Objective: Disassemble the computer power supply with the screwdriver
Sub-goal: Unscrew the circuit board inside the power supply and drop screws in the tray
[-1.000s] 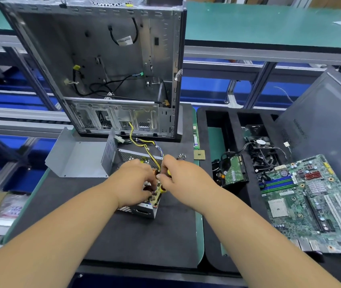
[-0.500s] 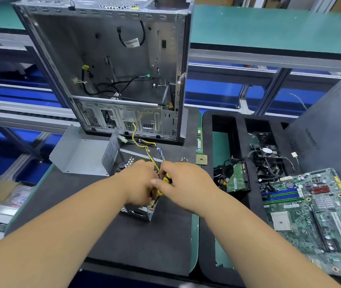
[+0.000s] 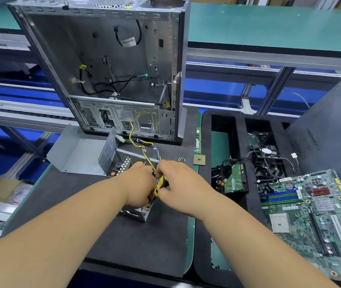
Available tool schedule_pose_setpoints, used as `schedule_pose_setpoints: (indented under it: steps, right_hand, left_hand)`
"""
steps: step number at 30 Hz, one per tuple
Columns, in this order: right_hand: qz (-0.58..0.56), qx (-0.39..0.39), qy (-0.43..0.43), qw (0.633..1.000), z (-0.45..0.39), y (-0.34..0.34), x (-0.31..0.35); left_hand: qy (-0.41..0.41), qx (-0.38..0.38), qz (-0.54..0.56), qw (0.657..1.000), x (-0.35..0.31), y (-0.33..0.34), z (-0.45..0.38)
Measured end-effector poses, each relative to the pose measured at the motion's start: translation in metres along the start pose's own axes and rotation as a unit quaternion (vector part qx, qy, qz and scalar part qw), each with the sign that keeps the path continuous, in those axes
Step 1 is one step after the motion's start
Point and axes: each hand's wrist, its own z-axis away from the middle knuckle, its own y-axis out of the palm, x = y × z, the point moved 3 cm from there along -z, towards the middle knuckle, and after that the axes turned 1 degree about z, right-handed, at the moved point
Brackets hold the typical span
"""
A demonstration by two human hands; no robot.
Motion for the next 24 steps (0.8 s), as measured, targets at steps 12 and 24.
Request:
schedule_pose_setpoints:
  steps: [12,24]
  right_hand:
    - [-0.011,0.002,-0.002,1.0,-0.0022,0.0002,-0.0031]
    - [0.089,-0.009,-0.004,0.996,-0.0022,0.0044,-0.0048]
  left_hand:
    - [-0.025,0.045,0.028,0.998,0.0001,0.0001,-0.0005]
    - [-0.006,0.059,0.01,0.998,-0.0014,-0.0013,-0.0028]
